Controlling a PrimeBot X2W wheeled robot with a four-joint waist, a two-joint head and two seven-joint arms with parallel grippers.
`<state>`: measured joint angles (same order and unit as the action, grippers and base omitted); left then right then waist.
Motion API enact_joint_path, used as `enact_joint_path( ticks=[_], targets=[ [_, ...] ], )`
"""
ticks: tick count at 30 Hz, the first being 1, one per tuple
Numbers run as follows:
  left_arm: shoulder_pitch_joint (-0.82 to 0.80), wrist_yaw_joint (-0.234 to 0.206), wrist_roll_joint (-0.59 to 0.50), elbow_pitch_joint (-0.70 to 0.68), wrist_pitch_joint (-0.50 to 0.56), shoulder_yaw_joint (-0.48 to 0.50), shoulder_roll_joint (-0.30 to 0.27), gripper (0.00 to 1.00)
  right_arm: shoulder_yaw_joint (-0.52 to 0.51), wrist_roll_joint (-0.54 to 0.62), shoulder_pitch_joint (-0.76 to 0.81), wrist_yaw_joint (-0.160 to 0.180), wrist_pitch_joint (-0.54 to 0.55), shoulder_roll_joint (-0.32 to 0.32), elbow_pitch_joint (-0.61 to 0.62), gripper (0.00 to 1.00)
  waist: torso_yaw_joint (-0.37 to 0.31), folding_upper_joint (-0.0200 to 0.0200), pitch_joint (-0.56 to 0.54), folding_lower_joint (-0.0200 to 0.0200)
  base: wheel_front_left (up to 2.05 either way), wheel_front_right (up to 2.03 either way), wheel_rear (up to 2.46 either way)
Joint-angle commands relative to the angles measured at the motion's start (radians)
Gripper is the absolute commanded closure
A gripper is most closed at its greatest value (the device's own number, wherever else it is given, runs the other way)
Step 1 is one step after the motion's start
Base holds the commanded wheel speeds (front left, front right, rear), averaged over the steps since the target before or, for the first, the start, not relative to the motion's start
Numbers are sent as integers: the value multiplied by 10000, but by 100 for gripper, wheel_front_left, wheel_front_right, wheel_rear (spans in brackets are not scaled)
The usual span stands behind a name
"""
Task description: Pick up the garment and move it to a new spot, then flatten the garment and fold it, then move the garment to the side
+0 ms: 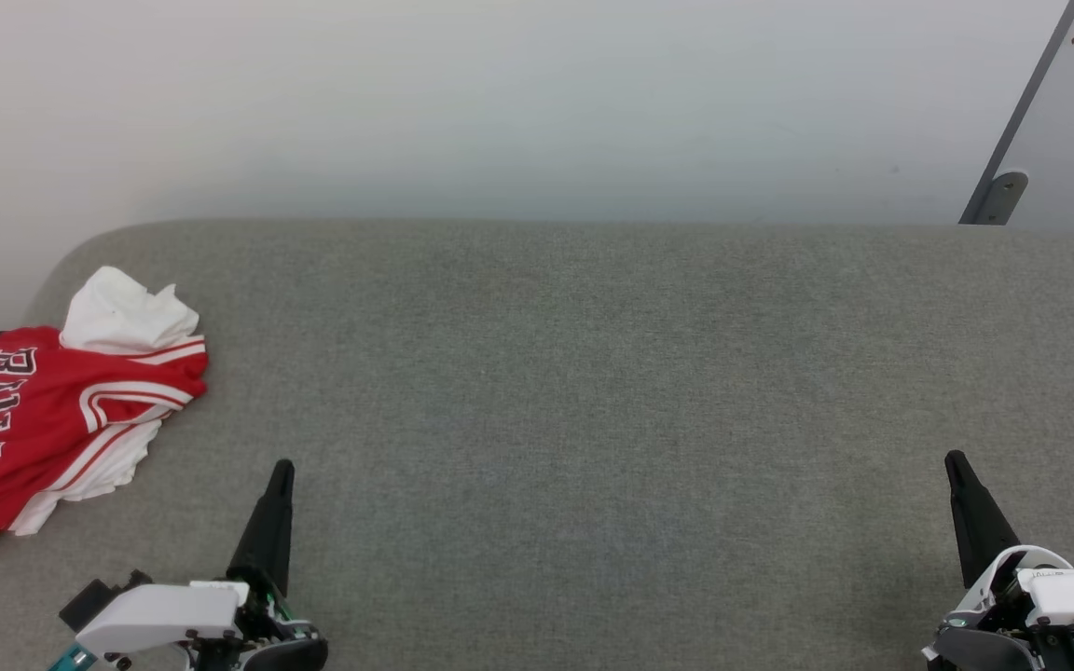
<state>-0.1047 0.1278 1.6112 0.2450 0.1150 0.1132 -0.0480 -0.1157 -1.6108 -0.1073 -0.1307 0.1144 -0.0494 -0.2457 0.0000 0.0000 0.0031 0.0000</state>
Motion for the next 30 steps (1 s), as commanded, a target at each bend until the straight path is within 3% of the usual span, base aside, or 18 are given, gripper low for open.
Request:
enact_joint_path(
  ticks=[1,3,4,11,20,30],
  targets=[
    [-85,67,36,5,14,18,-7,100,9,-43,-19,0,-1,21,24,100,0,0,0,0,0,0,0],
    [-85,67,36,5,14,16,-7,100,9,-43,-19,0,-1,21,24,100,0,0,0,0,0,0,0],
    [0,0,0,0,0,0,0,0,0,0,0,0,0,0,0,0,0,0,0,0,0,0,0],
    [546,-19,-15,547,-21,-58,129,0,14,10,471,0,-19,53,-558,0,0,0,0,0,0,0,0],
    [605,-28,-338,183,-307,-263,73,0,295,188,488,0,-364,-4,-236,0,-12,0,-1,0,0,0,0],
    [649,-167,-1459,-68,-876,-554,-192,0,740,1163,473,0,-891,-371,-72,0,-38,0,-9,0,0,0,0]
  ],
)
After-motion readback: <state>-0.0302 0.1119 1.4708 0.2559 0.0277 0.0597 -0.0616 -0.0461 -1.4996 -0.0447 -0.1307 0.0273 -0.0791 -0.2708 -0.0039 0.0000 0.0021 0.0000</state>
